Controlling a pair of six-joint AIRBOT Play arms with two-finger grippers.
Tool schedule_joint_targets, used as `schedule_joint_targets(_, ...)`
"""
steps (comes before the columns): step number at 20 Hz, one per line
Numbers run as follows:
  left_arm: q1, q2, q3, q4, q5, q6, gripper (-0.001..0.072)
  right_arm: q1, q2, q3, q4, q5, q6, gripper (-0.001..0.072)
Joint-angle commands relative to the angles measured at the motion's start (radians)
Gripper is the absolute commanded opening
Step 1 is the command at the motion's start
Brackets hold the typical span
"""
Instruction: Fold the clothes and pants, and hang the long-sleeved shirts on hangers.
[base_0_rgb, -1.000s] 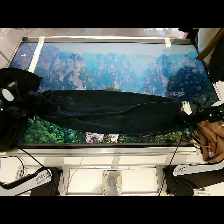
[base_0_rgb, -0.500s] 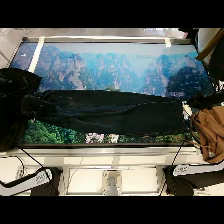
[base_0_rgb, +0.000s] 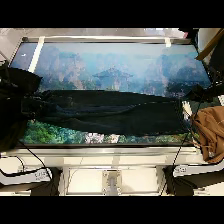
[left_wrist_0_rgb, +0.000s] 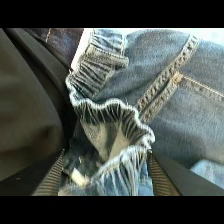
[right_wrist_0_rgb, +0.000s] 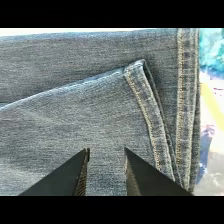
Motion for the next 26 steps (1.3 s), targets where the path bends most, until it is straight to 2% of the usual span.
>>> schedule_joint_targets(1, 0.051, -0.005, 0.050, -0.090, -0.168, 0.019, 0.0608, 0.003, -0.001, 0.002, -0.011, -0.001, 0.001, 0.0280)
schedule_joint_targets(3, 0.060, -0.005, 0.051, -0.089, -0.185, -0.045, 0.0608, 0.003, -0.001, 0.002, -0.011, -0.002, -0.013, 0.0281)
schedule_joint_targets(6, 0.036, -0.038, 0.051, -0.090, -0.150, -0.077, 0.0603, 0.004, -0.001, 0.002, -0.007, -0.020, -0.018, 0.0280)
schedule_joint_targets(7, 0.023, -0.060, 0.051, -0.090, -0.123, -0.098, 0.0528, 0.004, -0.001, 0.002, -0.004, -0.025, -0.018, 0.0280)
schedule_joint_targets(8, 0.009, -0.081, 0.051, -0.090, -0.104, -0.115, 0.0404, 0.004, -0.001, 0.002, -0.004, -0.026, -0.018, 0.0280)
schedule_joint_targets(9, -0.005, -0.103, 0.051, -0.092, -0.097, -0.118, 0.0157, 0.004, -0.001, 0.002, -0.005, -0.026, -0.024, 0.0280)
schedule_joint_targets(10, -0.016, -0.118, 0.051, -0.092, -0.096, -0.116, 0.0035, 0.004, -0.001, 0.002, -0.010, -0.025, -0.026, 0.0280)
schedule_joint_targets(13, -0.026, -0.126, 0.051, -0.092, -0.062, -0.114, 0.0031, 0.004, -0.001, 0.001, -0.044, -0.026, -0.027, 0.0283)
schedule_joint_targets(15, -0.024, -0.122, 0.052, -0.092, -0.034, -0.115, 0.0031, 0.004, -0.003, -0.014, -0.042, -0.043, -0.029, 0.0412)
schedule_joint_targets(20, -0.024, -0.122, 0.052, -0.092, -0.016, -0.129, 0.0031, 0.005, -0.118, -0.027, -0.009, -0.072, -0.025, 0.0412)
schedule_joint_targets(26, -0.025, -0.122, 0.052, -0.092, -0.015, -0.156, 0.0031, 0.052, -0.251, -0.026, 0.051, -0.195, -0.108, 0.0411)
